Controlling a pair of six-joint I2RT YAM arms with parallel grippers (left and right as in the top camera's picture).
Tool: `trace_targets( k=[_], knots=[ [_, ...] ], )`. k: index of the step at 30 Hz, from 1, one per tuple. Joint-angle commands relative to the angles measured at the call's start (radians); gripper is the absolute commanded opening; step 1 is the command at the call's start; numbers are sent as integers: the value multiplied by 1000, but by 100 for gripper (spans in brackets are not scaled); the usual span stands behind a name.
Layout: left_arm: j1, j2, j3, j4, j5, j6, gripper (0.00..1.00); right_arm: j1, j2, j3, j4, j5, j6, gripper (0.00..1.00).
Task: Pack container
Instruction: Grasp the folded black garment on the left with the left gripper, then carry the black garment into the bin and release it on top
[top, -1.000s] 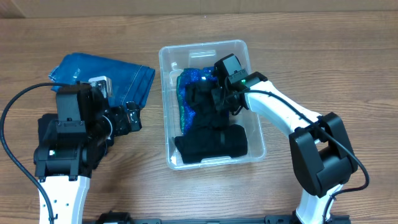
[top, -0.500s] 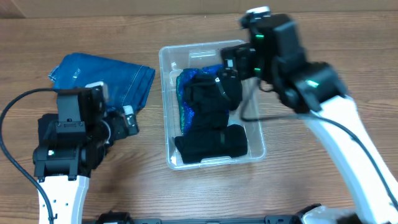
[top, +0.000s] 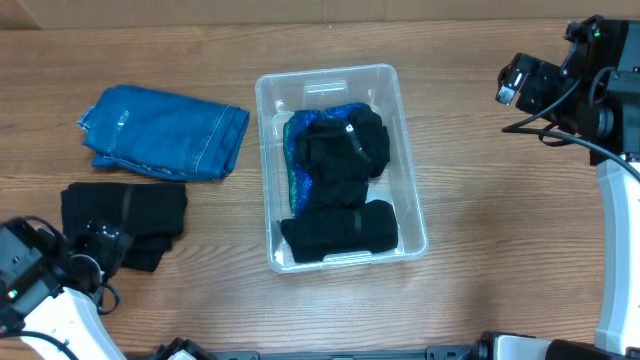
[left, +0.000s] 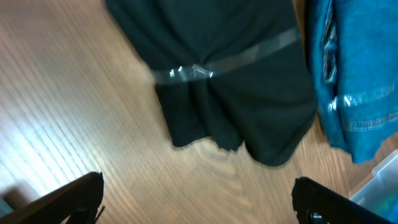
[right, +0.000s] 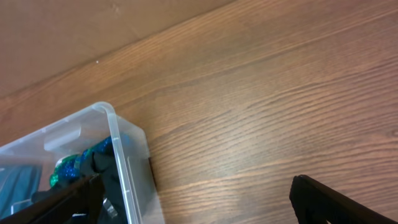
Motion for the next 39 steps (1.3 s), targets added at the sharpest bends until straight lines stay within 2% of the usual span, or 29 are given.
trace_targets(
  k=[1, 5, 13, 14, 17, 21, 22, 28, 32, 39],
  knots=[
    [64, 34, -150, 154, 154, 103, 100, -1, -10, -3, 3, -16, 4, 100],
    [76, 179, -176, 305, 233, 142, 100, -1, -8, -3, 4, -16, 4, 100],
    [76, 472, -176, 509, 261, 128, 100, -1, 1, -17, 14, -16, 4, 100],
    [76, 489, -176, 528, 261, 128, 97, -1, 1, -17, 14, -16, 4, 100],
    [74, 500, -174, 531, 285, 129, 64, -1, 1, -17, 13, -16, 4, 100],
    [74, 465, -124, 464, 396, 130, 9, -1, 1, -17, 13, -16, 4, 100],
    [74, 436, -82, 413, 424, 141, 4, -1, 1, -17, 11, -16, 4, 100],
    [19, 200, 202, 158, 548, 220, 4, -1, 1, -17, 6, -12, 3, 100],
    [-186, 95, 385, 102, 603, 217, 4, -1, 1, -17, 6, -12, 3, 100],
    [-867, 116, 539, 147, 531, 244, 4, -1, 2, -41, 18, -12, -7, 100]
  ],
)
